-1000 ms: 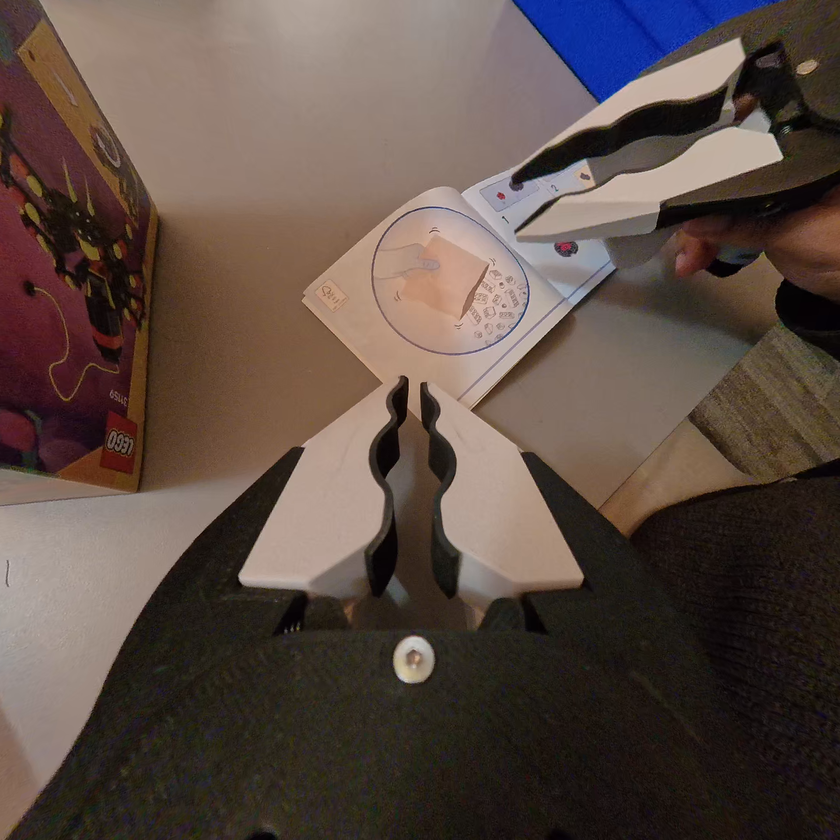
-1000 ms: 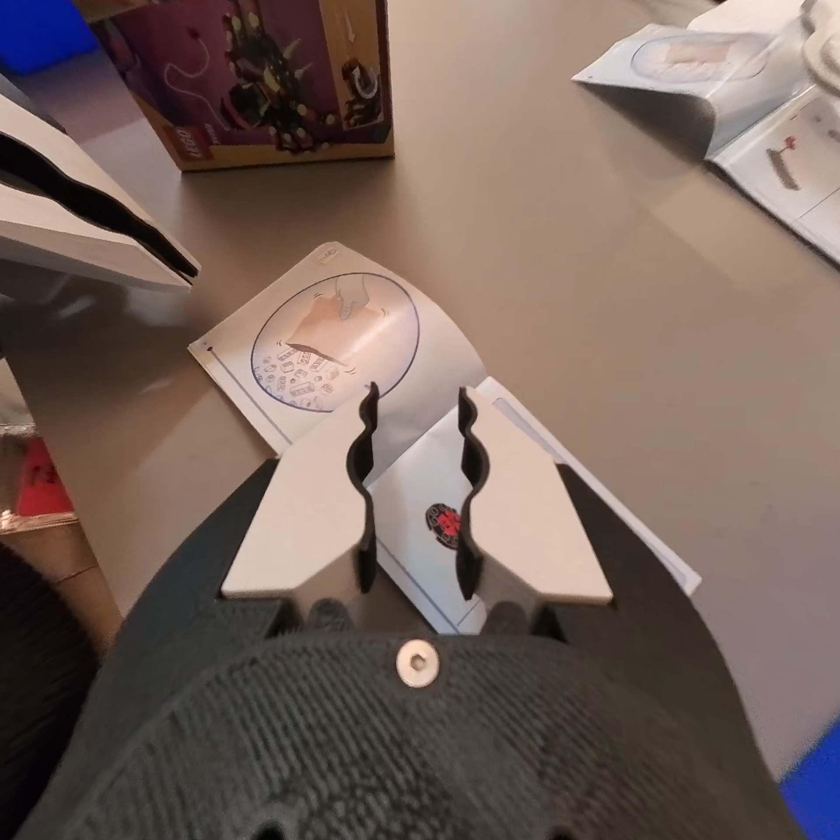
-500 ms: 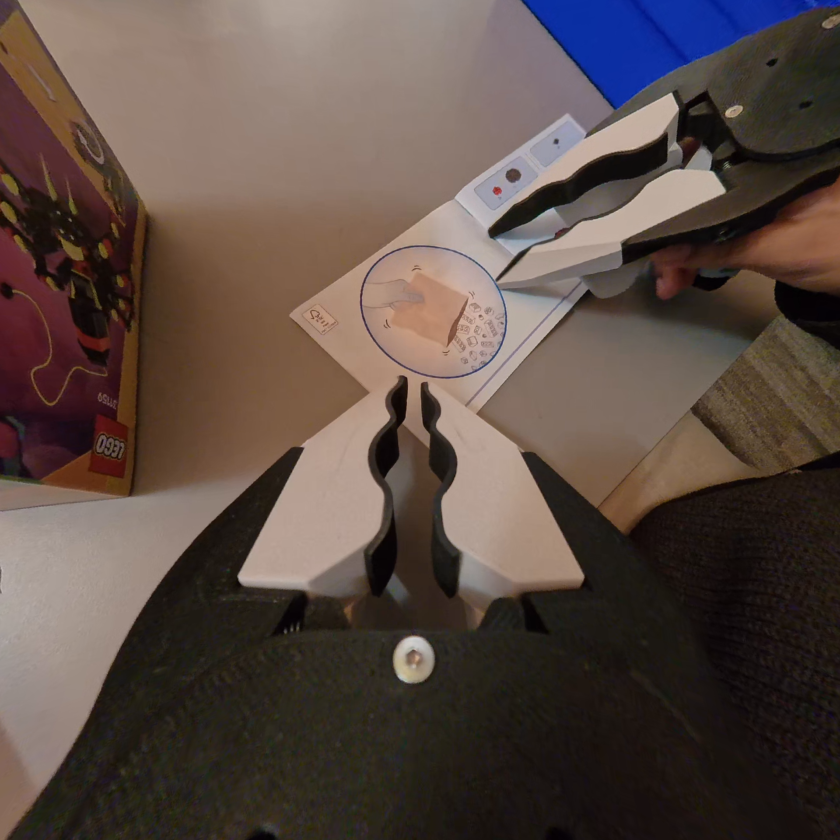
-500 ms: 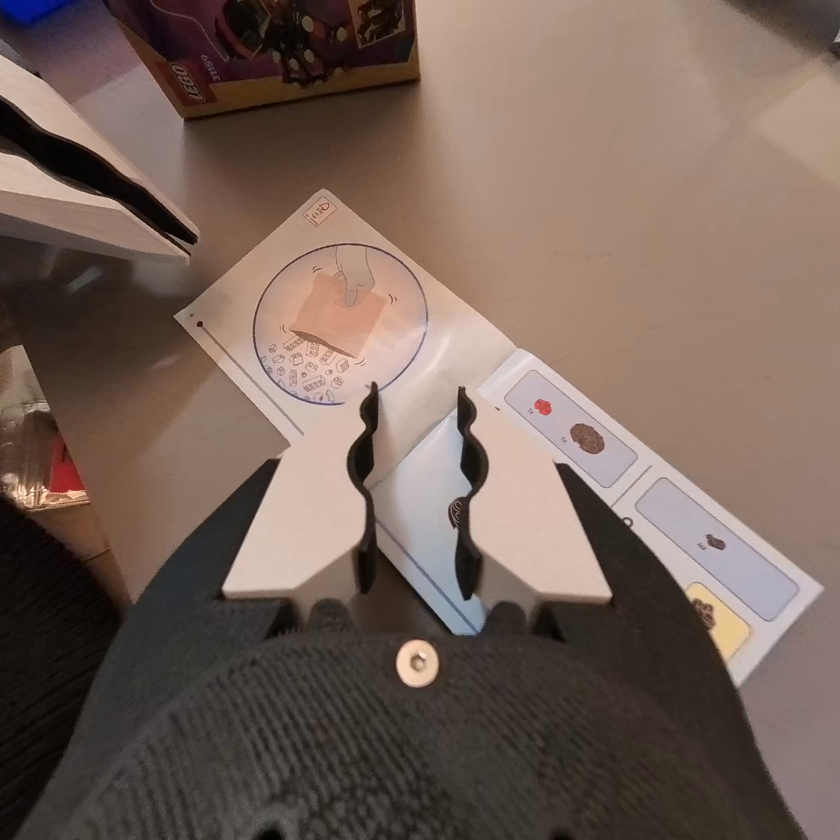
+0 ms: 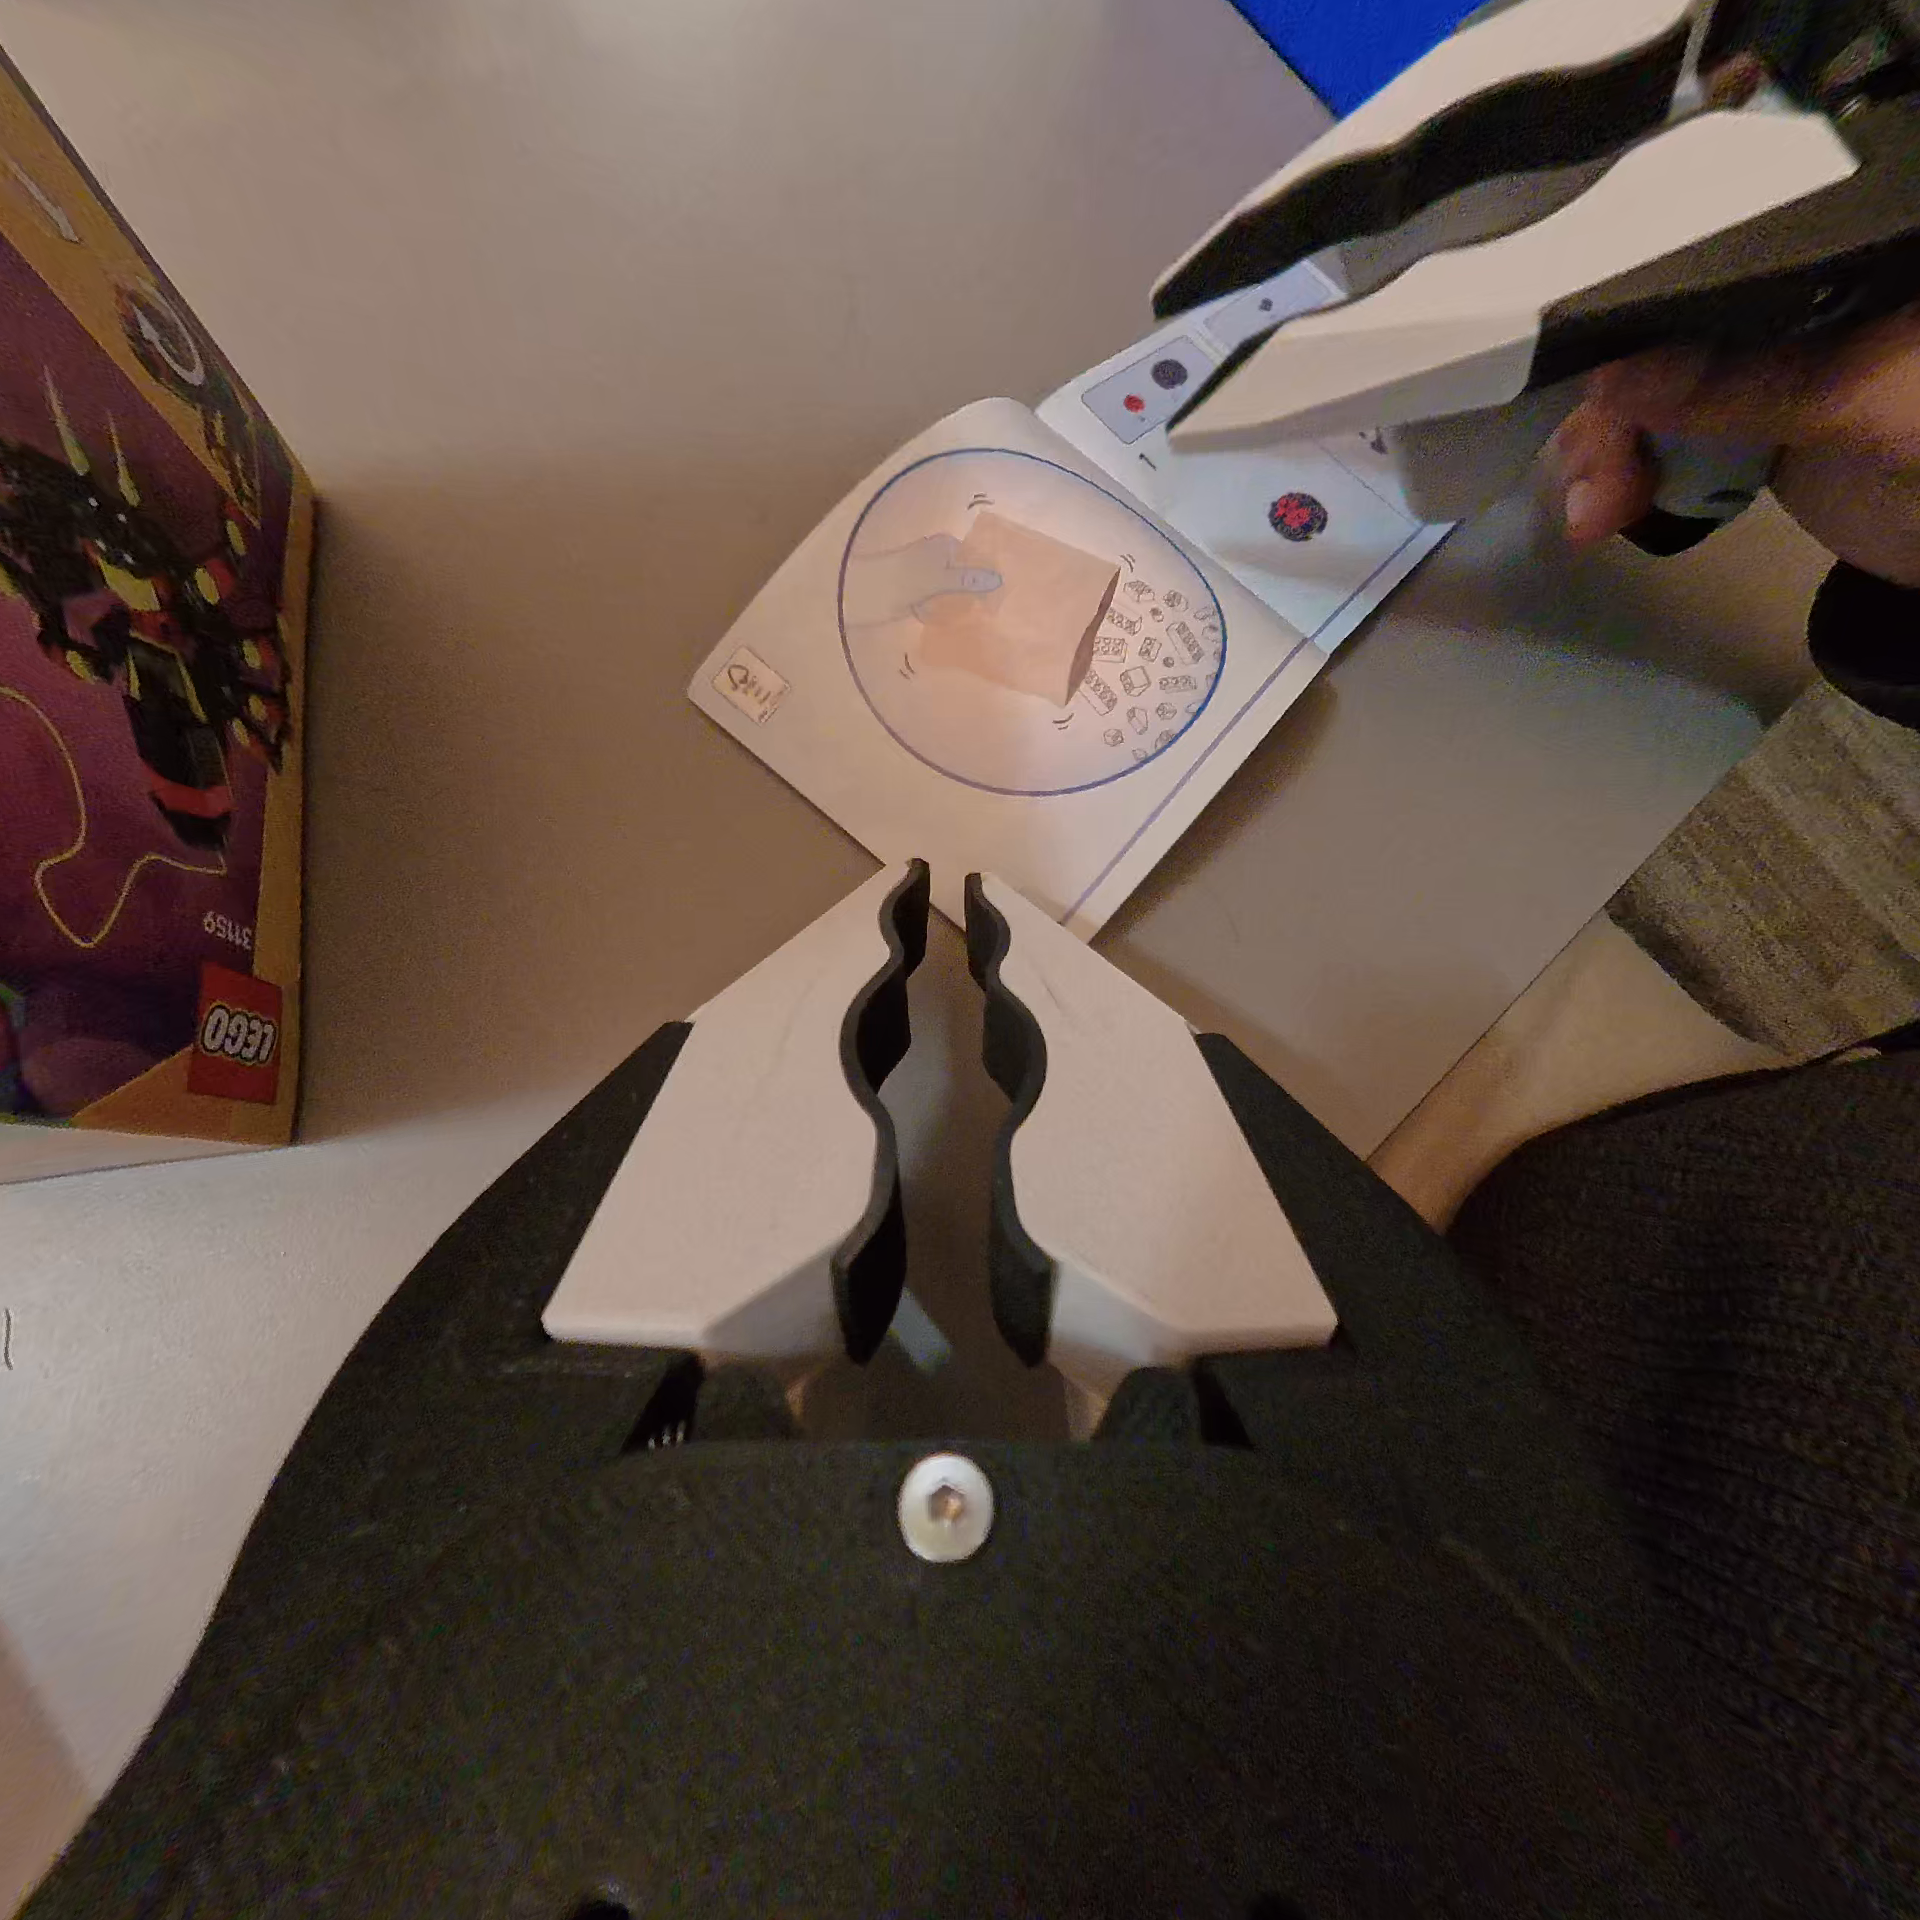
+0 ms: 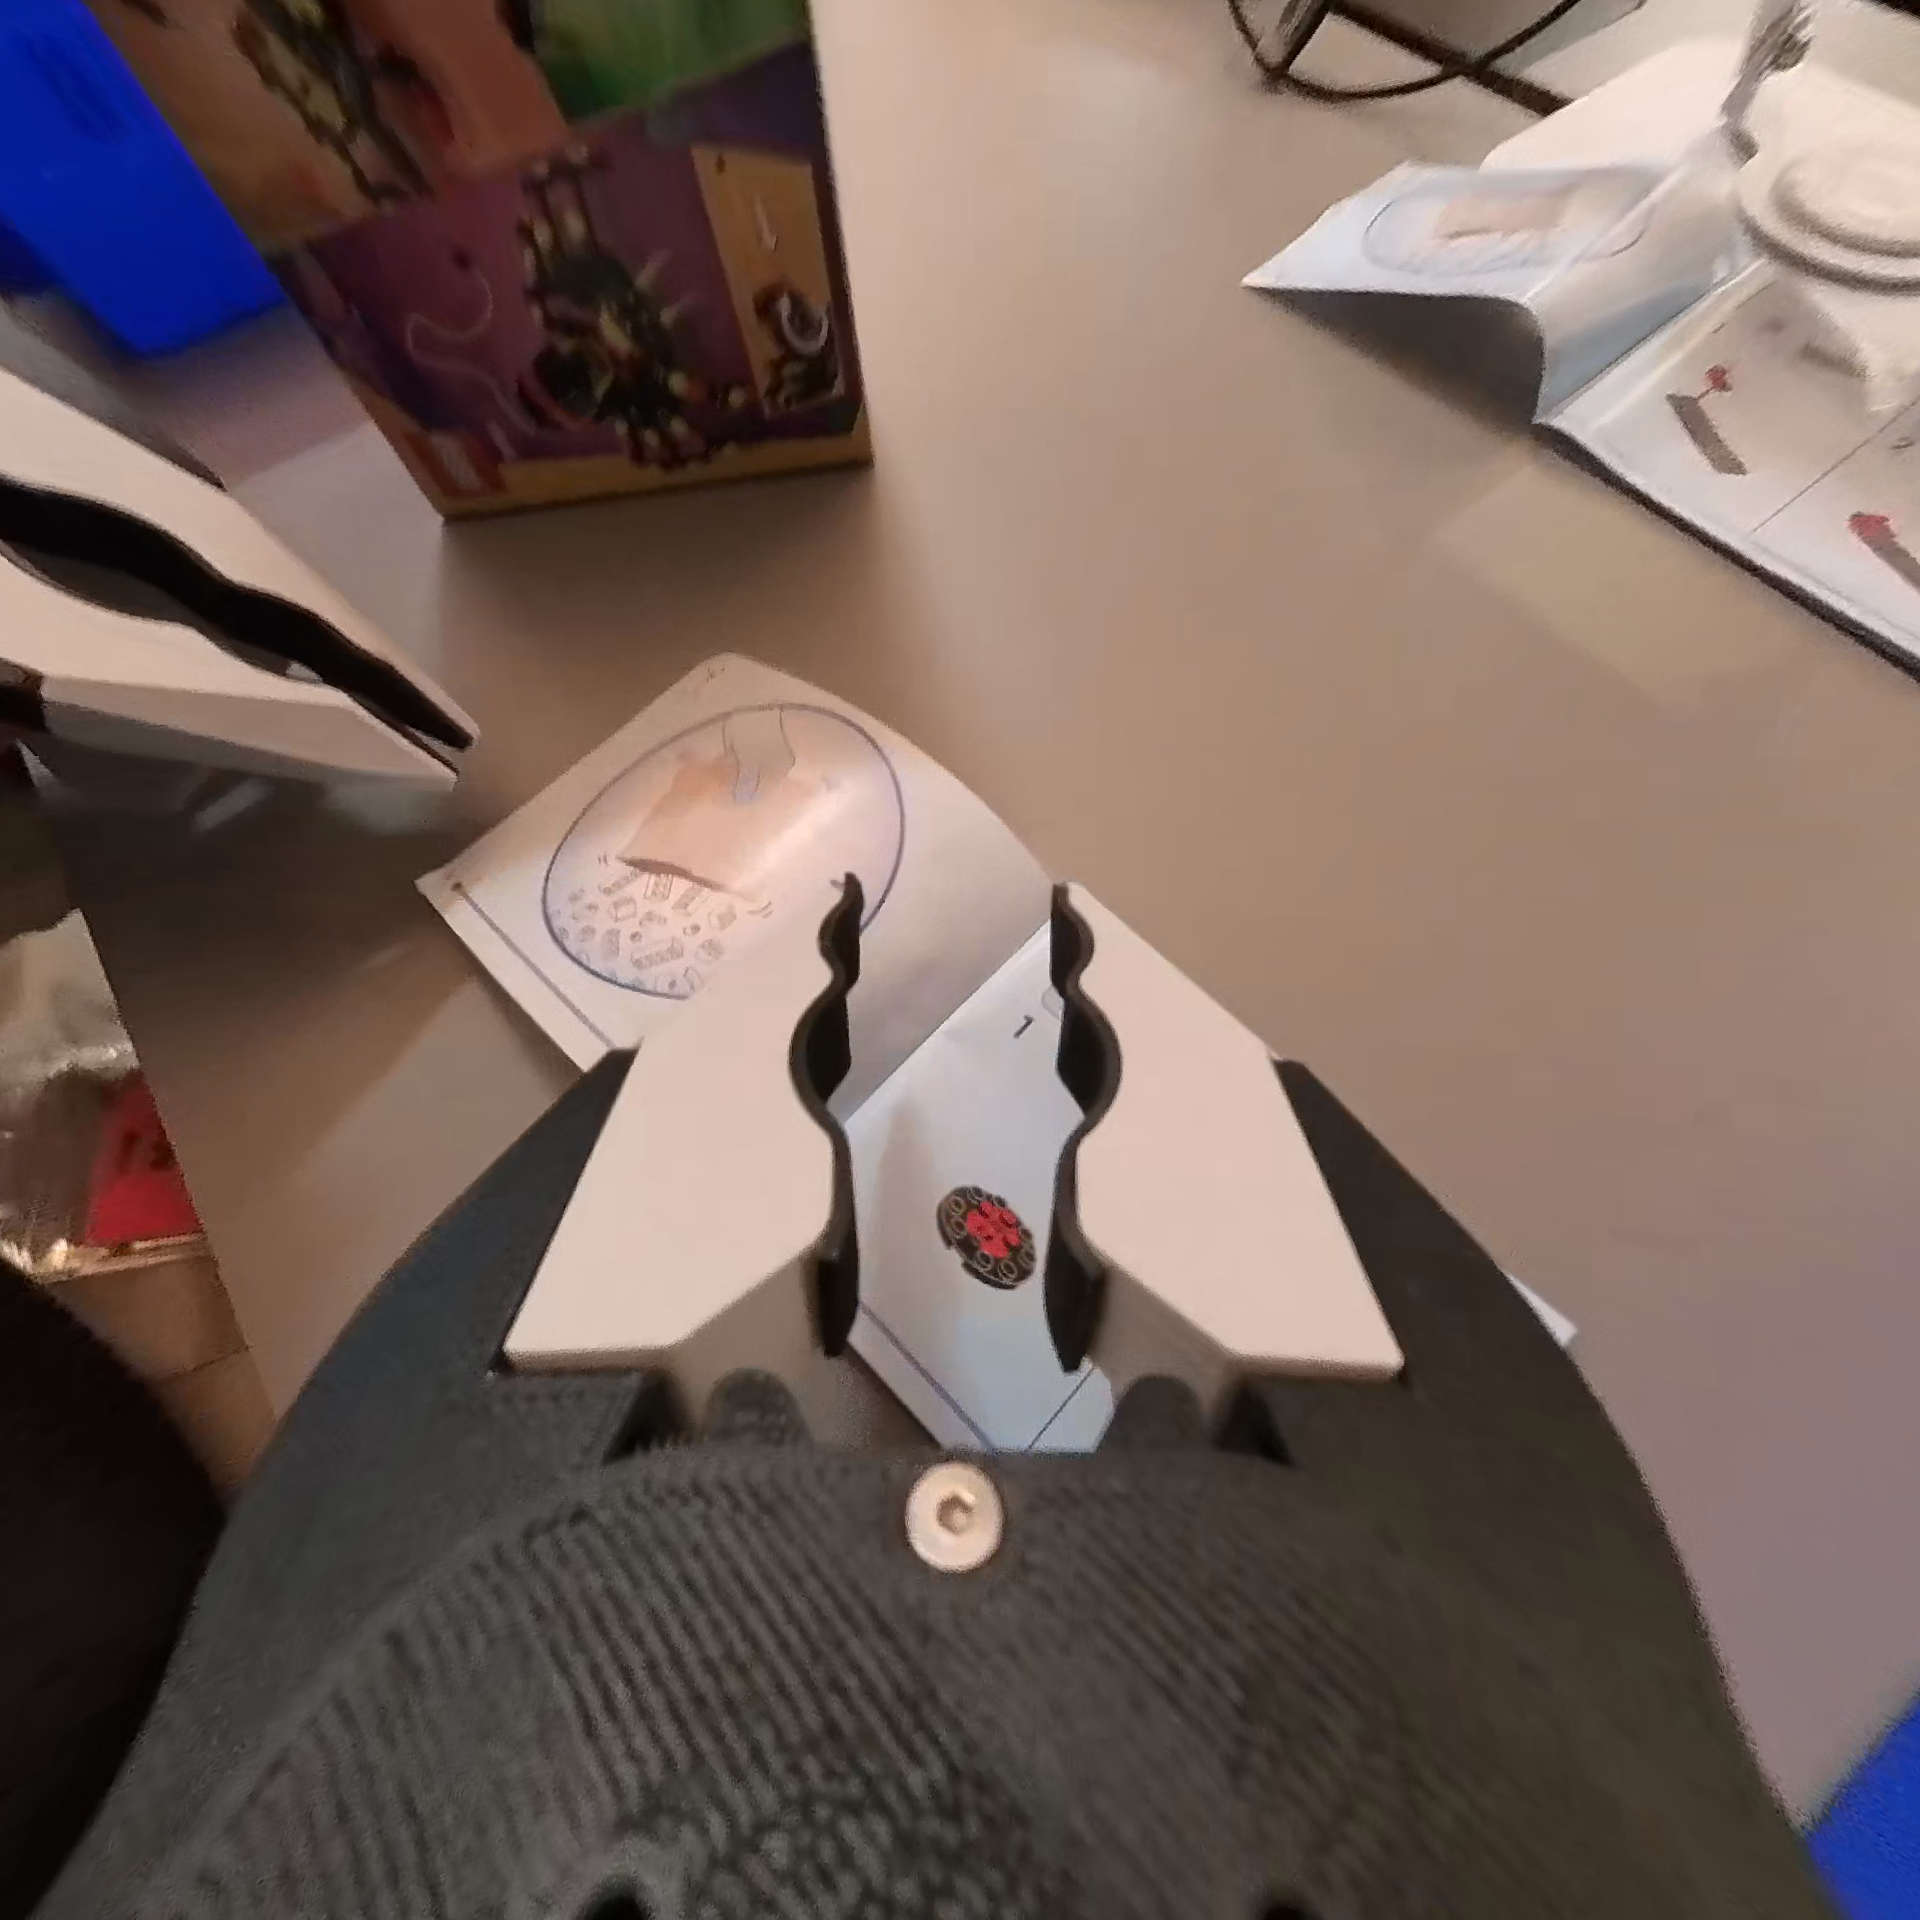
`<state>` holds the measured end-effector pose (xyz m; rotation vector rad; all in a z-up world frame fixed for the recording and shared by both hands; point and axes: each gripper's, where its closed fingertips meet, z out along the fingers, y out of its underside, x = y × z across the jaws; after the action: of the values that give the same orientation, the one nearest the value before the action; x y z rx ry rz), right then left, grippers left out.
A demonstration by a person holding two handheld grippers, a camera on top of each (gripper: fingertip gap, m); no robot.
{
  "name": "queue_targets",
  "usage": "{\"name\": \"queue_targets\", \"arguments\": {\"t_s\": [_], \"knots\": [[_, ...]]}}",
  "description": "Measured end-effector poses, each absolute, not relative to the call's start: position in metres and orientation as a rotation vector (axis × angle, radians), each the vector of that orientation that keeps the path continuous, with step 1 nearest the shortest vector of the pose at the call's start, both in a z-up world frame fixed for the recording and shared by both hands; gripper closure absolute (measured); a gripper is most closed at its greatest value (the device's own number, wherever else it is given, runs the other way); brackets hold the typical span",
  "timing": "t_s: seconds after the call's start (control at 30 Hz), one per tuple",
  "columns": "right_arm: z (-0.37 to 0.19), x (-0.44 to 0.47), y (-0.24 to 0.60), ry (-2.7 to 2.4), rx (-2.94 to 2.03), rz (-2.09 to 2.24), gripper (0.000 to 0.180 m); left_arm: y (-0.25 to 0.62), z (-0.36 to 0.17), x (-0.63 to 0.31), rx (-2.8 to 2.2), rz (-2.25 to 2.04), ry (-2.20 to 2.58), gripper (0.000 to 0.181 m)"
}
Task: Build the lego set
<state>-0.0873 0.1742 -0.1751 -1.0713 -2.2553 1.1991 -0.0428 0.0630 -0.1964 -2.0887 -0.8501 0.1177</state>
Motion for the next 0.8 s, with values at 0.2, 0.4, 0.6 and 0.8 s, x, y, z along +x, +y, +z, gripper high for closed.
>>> {"name": "queue_targets", "arguments": {"t_s": [0.2,0.4,0.6,0.8], "knots": [[-0.187,-0.085,0.174,-2.310,-1.104,1.179,0.143,0.062,-0.195,-0.046,-2.087,0.154,-0.845,0.175],[-0.183,-0.080,0.165,-2.324,-1.059,1.219,0.145,0.062,-0.196,-0.045,-2.096,0.156,-0.839,0.175],[-0.182,-0.080,0.166,-2.321,-1.081,1.236,0.145,0.062,-0.196,-0.045,-2.101,0.161,-0.834,0.175],[-0.163,-0.086,0.169,-2.216,-1.075,1.318,0.147,0.062,-0.196,-0.044,-2.103,0.163,-0.829,0.175]]}}
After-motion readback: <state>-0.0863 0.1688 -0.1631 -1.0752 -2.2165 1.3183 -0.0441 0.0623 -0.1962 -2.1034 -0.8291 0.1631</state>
